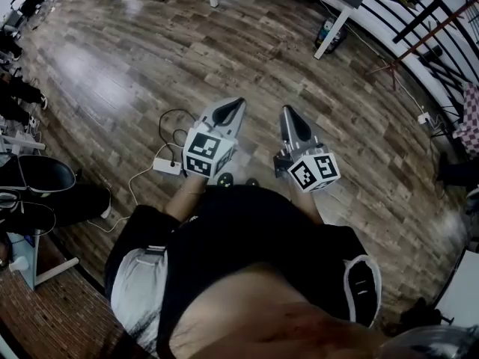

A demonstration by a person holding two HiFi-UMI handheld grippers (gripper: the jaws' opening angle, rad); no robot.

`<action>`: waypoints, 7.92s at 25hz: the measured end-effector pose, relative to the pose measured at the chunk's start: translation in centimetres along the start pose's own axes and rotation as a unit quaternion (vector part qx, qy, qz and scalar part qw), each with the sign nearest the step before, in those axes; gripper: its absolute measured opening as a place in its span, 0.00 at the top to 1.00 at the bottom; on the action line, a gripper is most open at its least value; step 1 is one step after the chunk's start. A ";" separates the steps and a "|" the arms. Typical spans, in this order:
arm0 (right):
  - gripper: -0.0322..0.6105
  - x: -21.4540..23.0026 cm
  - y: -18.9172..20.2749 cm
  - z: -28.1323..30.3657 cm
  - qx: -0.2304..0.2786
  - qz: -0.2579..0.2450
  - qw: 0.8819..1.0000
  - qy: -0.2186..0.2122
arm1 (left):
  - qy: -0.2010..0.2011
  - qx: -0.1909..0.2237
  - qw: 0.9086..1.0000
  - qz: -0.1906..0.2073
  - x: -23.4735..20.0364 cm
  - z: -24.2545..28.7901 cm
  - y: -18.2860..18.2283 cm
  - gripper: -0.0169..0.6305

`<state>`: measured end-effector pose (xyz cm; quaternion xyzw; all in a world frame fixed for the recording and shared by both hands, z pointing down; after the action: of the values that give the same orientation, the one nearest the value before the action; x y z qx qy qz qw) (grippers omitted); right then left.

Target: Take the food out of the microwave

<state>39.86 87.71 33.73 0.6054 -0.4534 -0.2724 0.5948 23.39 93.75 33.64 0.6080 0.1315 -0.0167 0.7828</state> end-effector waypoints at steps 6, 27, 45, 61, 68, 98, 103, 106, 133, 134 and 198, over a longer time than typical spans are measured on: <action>0.95 2.4 -0.5 -1.1 0.020 0.018 1.000 -0.009 | -0.006 0.010 1.000 0.023 2.6 1.6 -0.1 0.96; 0.95 6.3 -0.1 1.0 0.007 0.014 1.000 -0.002 | 0.002 0.016 1.000 0.026 1.2 6.4 -1.3 0.96; 0.95 13.4 1.2 14.1 -0.023 -0.006 0.999 0.044 | 0.049 0.013 0.999 0.000 -9.8 18.5 -5.0 0.96; 0.95 17.7 1.2 27.0 -0.031 0.001 0.999 0.042 | 0.070 0.018 0.997 -0.010 -19.0 26.5 -9.3 0.96; 0.95 19.1 1.6 29.5 -0.044 -0.019 0.998 0.033 | 0.053 0.024 0.998 -0.023 -21.3 28.0 -9.5 0.96; 0.95 38.4 0.2 43.6 -0.018 0.019 0.998 -0.050 | -0.023 0.012 1.000 0.012 -25.1 47.6 -15.7 0.96; 0.95 40.7 0.8 43.9 -0.016 0.035 0.997 -0.060 | -0.033 0.007 0.999 0.026 -24.4 49.7 -15.9 0.96; 0.95 41.7 0.4 44.4 -0.010 0.038 0.997 -0.066 | -0.035 0.007 0.998 0.044 -23.9 50.7 -16.6 0.96; 0.95 45.3 0.4 52.4 -0.019 0.031 0.997 -0.067 | -0.018 0.011 0.999 0.042 -29.7 57.2 -19.7 0.96; 0.95 45.4 0.5 53.0 -0.021 0.030 0.997 -0.067 | -0.018 0.011 0.999 0.041 -30.4 57.6 -19.8 0.96; 0.95 52.1 4.0 87.2 -0.070 -0.002 0.994 -0.079 | -0.024 -0.002 0.999 -0.022 -61.4 73.2 -27.9 0.96</action>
<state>-13.87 1.46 35.94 0.5399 -0.4773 -0.3516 0.5975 -27.43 8.33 37.61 0.6025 0.1263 -0.0480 0.7866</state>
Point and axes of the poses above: the fingertips, and each gripper's own axes: z forward along the fingers, x to its right, y out of its underside, the point moved 6 cm from there along -z, backward along the fingers, and after that the axes turned 11 degrees about -z, right-handed, at the moved point
